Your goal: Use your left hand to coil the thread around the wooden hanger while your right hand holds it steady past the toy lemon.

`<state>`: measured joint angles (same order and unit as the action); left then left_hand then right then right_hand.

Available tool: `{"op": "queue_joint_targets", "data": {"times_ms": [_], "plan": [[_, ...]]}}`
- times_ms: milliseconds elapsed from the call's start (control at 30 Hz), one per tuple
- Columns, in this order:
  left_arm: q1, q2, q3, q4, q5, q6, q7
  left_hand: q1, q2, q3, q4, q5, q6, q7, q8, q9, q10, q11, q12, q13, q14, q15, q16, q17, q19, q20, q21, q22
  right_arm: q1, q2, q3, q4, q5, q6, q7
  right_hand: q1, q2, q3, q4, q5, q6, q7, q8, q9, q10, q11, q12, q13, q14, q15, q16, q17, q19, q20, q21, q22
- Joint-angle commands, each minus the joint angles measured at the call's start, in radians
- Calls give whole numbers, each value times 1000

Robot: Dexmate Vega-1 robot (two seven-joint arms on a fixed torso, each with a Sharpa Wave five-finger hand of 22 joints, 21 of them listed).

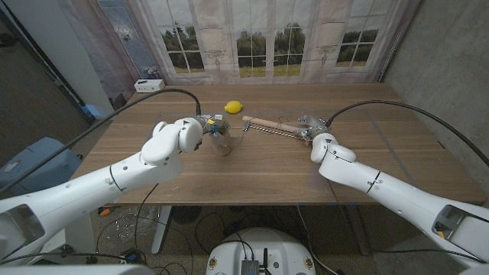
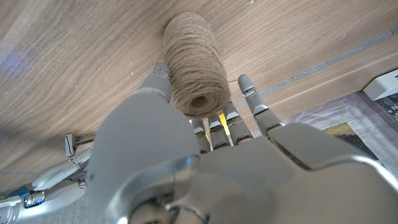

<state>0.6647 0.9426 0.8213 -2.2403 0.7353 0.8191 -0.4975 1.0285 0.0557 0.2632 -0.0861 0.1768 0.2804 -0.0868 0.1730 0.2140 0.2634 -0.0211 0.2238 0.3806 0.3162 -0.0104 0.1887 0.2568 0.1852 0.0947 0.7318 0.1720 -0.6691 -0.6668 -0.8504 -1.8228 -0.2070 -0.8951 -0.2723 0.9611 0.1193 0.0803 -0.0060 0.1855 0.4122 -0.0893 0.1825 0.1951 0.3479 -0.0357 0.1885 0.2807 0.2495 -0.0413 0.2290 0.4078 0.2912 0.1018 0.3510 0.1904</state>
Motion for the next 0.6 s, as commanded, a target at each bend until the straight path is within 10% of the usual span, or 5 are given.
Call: {"op": "queue_joint_targets", "data": {"times_ms": [33, 600], "plan": [[147, -2, -151, -40, -64, -82, 234, -38, 7, -12, 20, -5, -13, -3, 6, -4, -20, -2, -11, -3, -12, 6, 9, -1, -9, 1, -11, 3, -91, -15, 100, 16, 61, 229, -87, -27, 8, -2, 15, 7, 16, 10, 12, 2, 1, 6, 6, 0, -5, -26, -2, 0, -5, 1, -4, 0], [420, -85, -455, 46, -412, -513, 769, -217, 40, -61, 105, 2, -84, -39, 3, -21, -63, 21, -22, -34, -63, 18, 7, -21, -39, 12, -58, 4, -220, 53, 289, 235, 272, 938, -149, -110, 17, -20, 52, -2, 25, 40, 14, -1, 5, 40, 12, -8, 7, 1, 4, -4, 10, 2, -6, -1]]}}
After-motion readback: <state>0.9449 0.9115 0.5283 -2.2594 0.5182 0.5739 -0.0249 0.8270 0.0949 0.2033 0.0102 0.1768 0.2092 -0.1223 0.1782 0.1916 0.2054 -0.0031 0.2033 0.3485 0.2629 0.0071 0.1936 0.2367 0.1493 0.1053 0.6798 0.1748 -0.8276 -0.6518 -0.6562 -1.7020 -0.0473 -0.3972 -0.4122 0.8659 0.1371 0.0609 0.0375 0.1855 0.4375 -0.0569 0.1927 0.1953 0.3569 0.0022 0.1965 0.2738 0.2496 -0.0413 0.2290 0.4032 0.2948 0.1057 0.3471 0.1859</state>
